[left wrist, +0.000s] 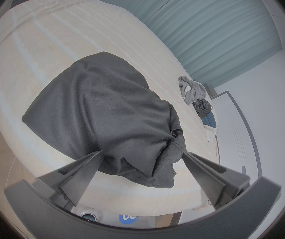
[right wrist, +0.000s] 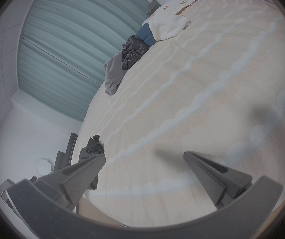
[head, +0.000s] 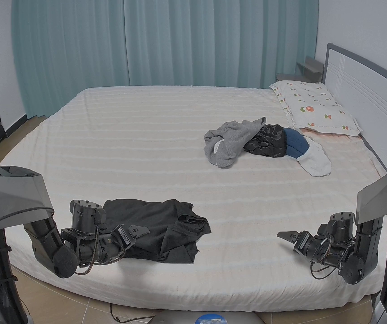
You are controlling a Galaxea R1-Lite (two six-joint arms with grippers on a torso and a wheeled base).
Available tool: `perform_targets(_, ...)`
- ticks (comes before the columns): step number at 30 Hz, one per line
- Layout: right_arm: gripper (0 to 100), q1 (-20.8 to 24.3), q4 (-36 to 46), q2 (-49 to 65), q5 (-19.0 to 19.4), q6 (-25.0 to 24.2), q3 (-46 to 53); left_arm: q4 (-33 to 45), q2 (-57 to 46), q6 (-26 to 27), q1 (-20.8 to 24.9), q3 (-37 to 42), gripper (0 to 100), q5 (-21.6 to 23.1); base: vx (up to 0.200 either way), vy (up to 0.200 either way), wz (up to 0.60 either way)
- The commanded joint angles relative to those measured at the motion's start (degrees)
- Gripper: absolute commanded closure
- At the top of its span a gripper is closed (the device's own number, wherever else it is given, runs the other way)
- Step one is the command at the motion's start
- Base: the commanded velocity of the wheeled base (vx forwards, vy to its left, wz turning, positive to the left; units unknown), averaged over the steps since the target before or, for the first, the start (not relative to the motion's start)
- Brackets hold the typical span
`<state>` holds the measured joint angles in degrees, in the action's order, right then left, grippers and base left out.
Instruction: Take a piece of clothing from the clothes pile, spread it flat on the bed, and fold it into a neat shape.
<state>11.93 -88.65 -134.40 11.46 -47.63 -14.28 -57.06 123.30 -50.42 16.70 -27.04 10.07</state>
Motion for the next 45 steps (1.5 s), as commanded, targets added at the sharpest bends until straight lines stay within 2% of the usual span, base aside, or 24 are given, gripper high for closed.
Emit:
perform_targets(1,0,0.11,-0.03,0.02,-0.03,-0.01,-0.05,0.02,0.28,-0.20,-0.44,-0.30,0,-0.05,0.000,0.000,0.00)
perform_targets(4,0,0.19,-0.03,-0.07,-0.03,0.08,-0.05,0.02,0.28,-0.91,-1.06,-0.21,0,-0.05,0.000,0.000,0.00)
perform_targets(10,0,0.90,-0.03,0.98,-0.65,0.52,-0.05,0.02,-0.34,-2.93,-3.52,-0.82,0,0.57,0.000,0.200,0.00)
perform_targets(14,0,2.83,0.50,3.62,-1.35,0.61,-0.23,0.02,-0.07,-2.93,-4.57,-1.35,0,0.74,0.000,0.200,0.00)
perform_targets(19,0,5.29,5.07,6.61,-1.88,1.49,-2.42,0.02,0.28,-3.11,-5.54,-1.70,0,0.92,0.000,0.200,0.00)
perform_targets(26,0,12.94,22.82,8.72,-10.84,2.63,-14.64,0.02,1.25,-3.11,-6.33,-2.49,0,1.62,0.000,0.200,0.00)
perform_targets(31,0,16.89,33.45,8.54,-12.95,5.53,-23.08,0.02,1.42,-3.11,-6.95,-2.76,0,1.71,0.000,0.200,0.00)
perform_targets(35,0,18.21,39.26,7.93,-15.85,8.87,-28.79,0.02,1.95,-3.02,-6.95,-3.02,0,1.71,0.000,0.200,0.00)
perform_targets(41,0,19.88,49.45,7.31,-16.82,9.48,-36.00,0.11,2.04,-2.93,-6.68,-3.20,0,1.53,0.000,0.167,0.00)
perform_targets(42,0,20.15,53.23,6.78,-18.05,10.28,-38.55,0.11,2.04,-2.93,-6.68,-3.11,0,1.53,0.000,0.000,0.00)
perform_targets(45,0,20.15,57.10,5.64,-20.34,12.03,-41.97,0.11,2.12,-2.84,-6.68,-3.11,0,1.53,0.000,0.000,0.00)
